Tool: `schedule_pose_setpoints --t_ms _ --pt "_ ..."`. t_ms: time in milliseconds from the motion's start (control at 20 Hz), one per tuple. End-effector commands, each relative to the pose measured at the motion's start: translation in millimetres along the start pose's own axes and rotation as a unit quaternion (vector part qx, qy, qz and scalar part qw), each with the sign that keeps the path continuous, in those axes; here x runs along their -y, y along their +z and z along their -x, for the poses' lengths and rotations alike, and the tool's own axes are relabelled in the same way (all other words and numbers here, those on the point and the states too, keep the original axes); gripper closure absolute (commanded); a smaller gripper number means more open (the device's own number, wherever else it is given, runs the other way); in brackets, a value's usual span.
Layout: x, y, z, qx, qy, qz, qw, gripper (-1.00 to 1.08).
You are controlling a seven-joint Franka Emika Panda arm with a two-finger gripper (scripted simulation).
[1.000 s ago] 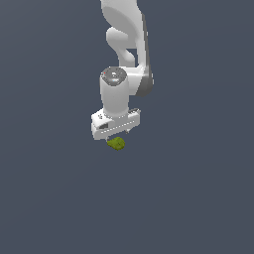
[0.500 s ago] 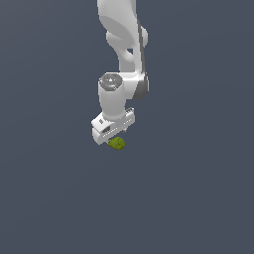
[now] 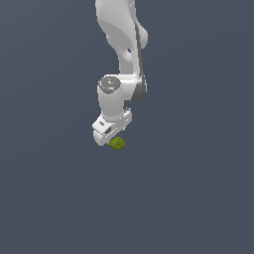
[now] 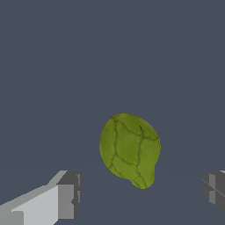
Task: Pick up the object and move it to a goal position.
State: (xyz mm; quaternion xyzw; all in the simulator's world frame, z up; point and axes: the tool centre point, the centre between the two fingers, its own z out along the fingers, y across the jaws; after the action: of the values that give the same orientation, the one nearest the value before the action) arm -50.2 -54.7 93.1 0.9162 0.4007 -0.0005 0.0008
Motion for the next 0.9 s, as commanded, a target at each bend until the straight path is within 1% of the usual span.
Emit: schedule_pose_setpoints --t_ms 0,400,850 --pt "1 2 1 -0.001 -0.008 0.0 1.0 -0.92" --pt "1 7 1 -0.001 -0.01 0.0 1.0 -0.92" --pt "2 45 2 -0.001 -0.011 -0.001 0.9999 -0.92"
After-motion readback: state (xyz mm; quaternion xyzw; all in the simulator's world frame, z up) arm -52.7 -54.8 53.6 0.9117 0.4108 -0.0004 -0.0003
